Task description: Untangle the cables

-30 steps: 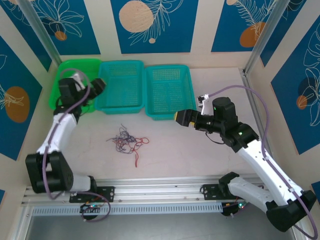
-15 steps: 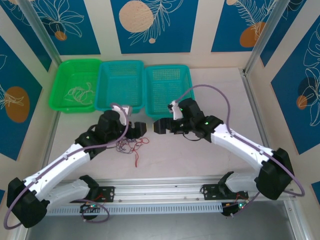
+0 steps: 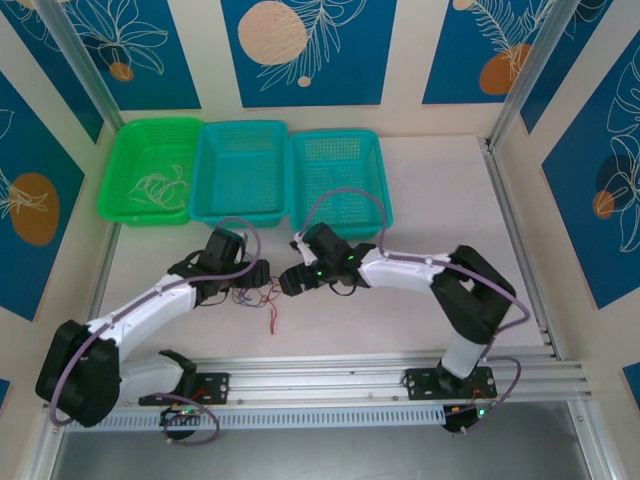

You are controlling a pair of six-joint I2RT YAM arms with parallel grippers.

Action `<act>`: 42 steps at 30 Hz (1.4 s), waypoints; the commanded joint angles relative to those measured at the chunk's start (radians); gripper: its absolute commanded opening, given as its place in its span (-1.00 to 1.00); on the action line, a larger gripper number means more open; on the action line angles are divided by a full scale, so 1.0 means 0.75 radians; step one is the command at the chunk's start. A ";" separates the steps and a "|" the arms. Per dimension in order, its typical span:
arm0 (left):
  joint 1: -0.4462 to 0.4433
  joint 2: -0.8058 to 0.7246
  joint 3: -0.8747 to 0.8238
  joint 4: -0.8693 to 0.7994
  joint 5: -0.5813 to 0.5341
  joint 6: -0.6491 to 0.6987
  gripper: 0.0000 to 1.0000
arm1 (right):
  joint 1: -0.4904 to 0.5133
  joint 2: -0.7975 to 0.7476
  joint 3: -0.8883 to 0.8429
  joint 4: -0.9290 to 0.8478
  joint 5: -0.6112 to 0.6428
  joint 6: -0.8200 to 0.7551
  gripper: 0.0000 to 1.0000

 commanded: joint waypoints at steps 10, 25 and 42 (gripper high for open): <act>0.147 0.149 -0.051 0.052 0.061 -0.106 -0.03 | 0.096 0.149 0.182 -0.132 0.209 -0.038 -0.64; 0.225 0.153 -0.085 0.015 -0.061 -0.120 -1.00 | 0.003 -0.321 -0.212 -0.156 0.262 0.103 -1.00; 0.245 -0.152 -0.088 0.058 0.061 -0.116 0.18 | -0.223 -1.145 -0.375 -0.275 0.292 0.165 -1.00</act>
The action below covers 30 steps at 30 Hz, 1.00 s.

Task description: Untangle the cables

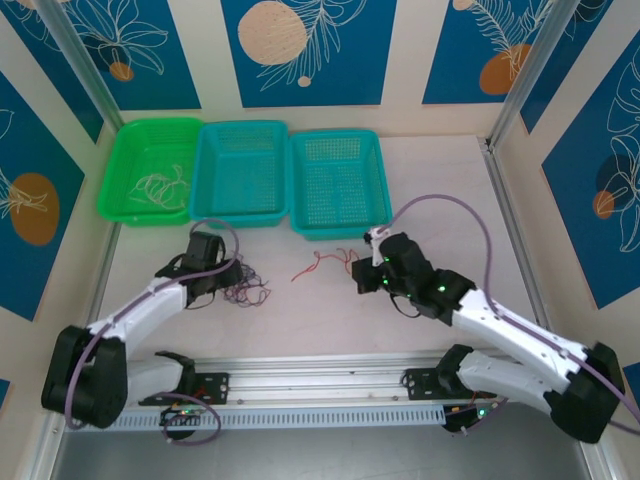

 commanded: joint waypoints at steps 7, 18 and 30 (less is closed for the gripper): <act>0.004 -0.253 0.126 -0.150 0.058 -0.003 0.40 | -0.254 0.136 0.310 0.076 -0.119 0.023 -1.00; -0.238 -0.485 0.185 0.057 0.358 -0.179 0.28 | -0.437 0.936 0.855 0.064 -0.088 0.055 -1.00; -0.353 -0.503 0.175 -0.012 0.203 -0.176 0.36 | -0.499 1.434 1.329 -0.141 -0.192 0.155 -0.54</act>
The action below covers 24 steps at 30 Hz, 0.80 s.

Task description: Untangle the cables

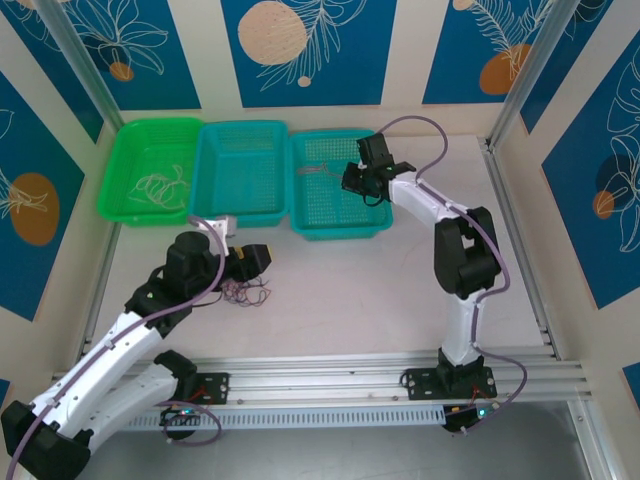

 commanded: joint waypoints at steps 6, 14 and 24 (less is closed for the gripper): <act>-0.004 0.012 0.005 -0.142 -0.242 -0.003 0.45 | 0.005 -0.136 0.118 -0.145 -0.107 0.031 -0.36; 0.218 0.162 -0.028 -0.210 -0.280 0.089 0.45 | 0.141 -0.673 -0.315 -0.059 -0.140 -0.072 -0.38; 0.452 0.502 -0.094 -0.084 -0.142 0.086 0.47 | 0.542 -1.177 -0.796 -0.055 0.030 -0.105 0.31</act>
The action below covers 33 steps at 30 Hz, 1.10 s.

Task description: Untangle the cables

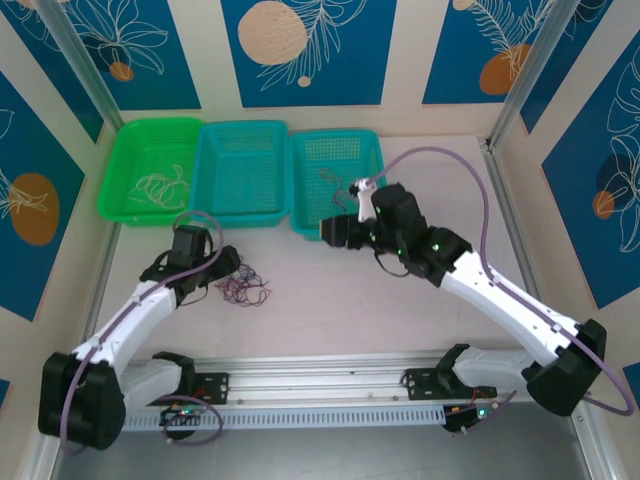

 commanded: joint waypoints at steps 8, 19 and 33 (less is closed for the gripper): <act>0.014 0.283 -0.091 0.422 0.475 -0.048 -0.37 | 0.165 0.056 -0.203 0.133 -0.077 0.114 0.47; -0.292 0.356 -0.048 0.600 0.618 -0.075 -0.96 | 0.298 0.443 -0.262 0.471 -0.056 0.125 0.74; -0.335 0.072 0.007 0.211 0.150 -0.022 0.16 | 0.302 0.725 -0.265 0.711 0.019 0.069 0.75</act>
